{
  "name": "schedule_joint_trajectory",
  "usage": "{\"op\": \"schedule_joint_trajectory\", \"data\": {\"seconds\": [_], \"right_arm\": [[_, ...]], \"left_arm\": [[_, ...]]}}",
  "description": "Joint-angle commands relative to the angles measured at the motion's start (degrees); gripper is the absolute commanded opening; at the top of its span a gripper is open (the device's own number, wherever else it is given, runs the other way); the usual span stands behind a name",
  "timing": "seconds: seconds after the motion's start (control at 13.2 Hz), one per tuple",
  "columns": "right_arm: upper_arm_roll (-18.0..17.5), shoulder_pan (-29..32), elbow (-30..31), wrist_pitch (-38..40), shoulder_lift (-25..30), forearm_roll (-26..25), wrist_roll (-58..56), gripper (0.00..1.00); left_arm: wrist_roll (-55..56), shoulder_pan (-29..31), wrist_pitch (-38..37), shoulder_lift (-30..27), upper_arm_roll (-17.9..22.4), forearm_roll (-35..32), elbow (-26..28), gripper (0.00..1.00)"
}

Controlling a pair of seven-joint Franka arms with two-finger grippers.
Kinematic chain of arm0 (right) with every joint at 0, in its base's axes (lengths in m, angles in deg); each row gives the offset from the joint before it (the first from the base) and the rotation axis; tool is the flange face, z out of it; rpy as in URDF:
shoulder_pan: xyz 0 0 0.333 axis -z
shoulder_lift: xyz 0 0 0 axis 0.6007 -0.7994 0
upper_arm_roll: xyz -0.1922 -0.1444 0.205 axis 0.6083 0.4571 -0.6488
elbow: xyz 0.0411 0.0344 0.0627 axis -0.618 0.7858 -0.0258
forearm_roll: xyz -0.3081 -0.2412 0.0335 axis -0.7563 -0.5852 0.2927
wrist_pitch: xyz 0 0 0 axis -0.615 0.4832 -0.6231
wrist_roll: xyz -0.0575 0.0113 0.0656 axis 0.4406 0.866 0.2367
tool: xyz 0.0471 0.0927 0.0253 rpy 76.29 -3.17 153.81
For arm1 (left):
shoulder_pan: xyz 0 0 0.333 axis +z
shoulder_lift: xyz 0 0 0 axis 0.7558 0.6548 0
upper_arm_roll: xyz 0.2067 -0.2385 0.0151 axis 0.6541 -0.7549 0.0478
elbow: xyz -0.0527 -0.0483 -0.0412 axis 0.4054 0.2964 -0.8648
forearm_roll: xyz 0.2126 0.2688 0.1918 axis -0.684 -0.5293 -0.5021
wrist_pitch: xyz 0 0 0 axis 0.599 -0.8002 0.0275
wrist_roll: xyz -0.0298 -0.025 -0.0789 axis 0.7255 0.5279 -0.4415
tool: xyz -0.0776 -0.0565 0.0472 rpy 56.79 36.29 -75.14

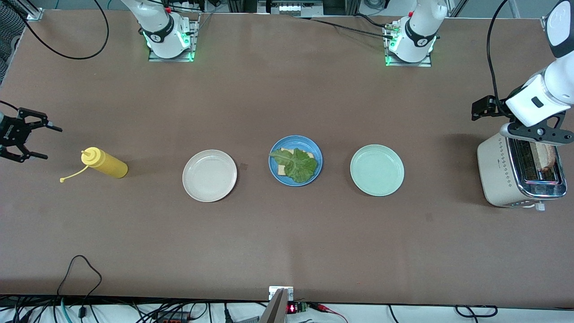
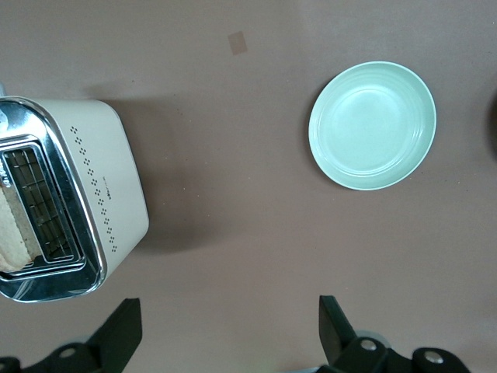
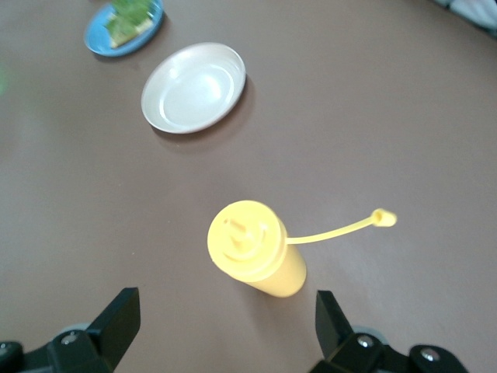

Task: Make sandwich in blue plate with both arms
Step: 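Grasp the yellow squeeze bottle with the right gripper and lift it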

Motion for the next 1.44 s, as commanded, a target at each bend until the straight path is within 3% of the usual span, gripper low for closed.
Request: {"op": "schedule_joint_trajectory", "data": {"seconds": [0.0,0.45,0.98,1.36], "right_arm": [[-1.41,4.56,5.17,0.38,0.0,7.19,-11.89,1.0],[-1.41,8.17,7.12,4.07,-8.96,20.56,-29.39,1.0],[-1.49,8.79,7.03,7.85,-16.44,30.33,-33.98,1.0],[-3.87,8.7,6.77,9.44,-20.39,37.53,-36.87,1.0]], "left_arm": [[-0.87,0.36,-0.19,0.12,-0.15,0.66,-0.75,1.0],[-0.87,0.36,-0.19,0.21,-0.15,0.66,-0.66,1.0],[-0.95,0.36,-0.27,0.12,-0.15,0.66,-0.66,1.0],[-0.95,0.45,-0.19,0.12,-0.15,0.4,-0.75,1.0]]}}
